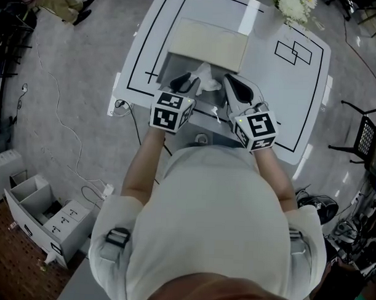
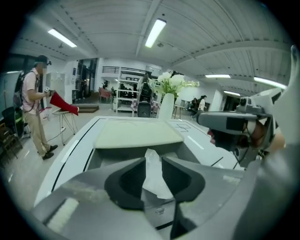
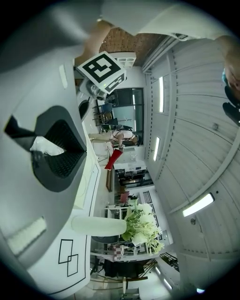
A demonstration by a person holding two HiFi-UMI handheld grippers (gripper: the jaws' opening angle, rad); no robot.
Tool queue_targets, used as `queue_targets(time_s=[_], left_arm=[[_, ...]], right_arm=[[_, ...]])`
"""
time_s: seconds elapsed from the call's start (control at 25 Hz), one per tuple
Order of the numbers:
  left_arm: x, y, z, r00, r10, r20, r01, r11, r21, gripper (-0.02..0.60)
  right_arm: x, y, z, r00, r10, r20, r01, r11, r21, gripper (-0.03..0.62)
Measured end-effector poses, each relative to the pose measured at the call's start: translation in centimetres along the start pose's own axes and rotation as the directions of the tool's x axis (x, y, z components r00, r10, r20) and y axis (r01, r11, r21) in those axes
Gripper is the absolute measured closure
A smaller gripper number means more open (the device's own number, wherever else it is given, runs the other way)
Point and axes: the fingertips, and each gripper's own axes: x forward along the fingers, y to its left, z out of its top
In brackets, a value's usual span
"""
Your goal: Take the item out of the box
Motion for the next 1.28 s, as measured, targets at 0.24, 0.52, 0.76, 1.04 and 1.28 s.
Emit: queue_targets(time_s=[0.24, 0.52, 0.76, 1.04, 1.28], left_arm=[[1.6, -1.1, -0.9, 0.984, -0.078, -0.162, 0.104, 0.982, 0.157, 0.443], [3.3, -2.2, -1.9, 0.942, -0.130, -0.310, 0.204, 0.954, 0.219, 0.442], [4.8, -2.4, -2.9, 0.891, -0.111, -0.441, 0.254, 0.925, 0.282, 0.442], [5.9, -2.0, -3.4, 0.873, -0.086, -0.480, 0.265, 0.910, 0.320, 0.442], [6.4, -2.2, -3.7, 0.878, -0.094, -0.469, 0.262, 0.915, 0.306, 0.465]], right_arm=[[0.3, -0.6, -0.2, 1.000, 0.000, -0.002, 0.000, 1.000, 0.013, 0.602], [0.4, -1.3, -0.6, 1.000, 0.000, -0.011, 0.000, 0.999, 0.032, 0.602], [0.6, -1.8, -1.1, 1.000, 0.006, -0.015, -0.006, 0.999, 0.041, 0.602], [0.6, -1.9, -1.1, 1.000, 0.004, -0.017, -0.003, 0.999, 0.047, 0.602], [0.3, -2.0, -1.2, 1.000, 0.000, -0.021, 0.001, 0.999, 0.052, 0.602]])
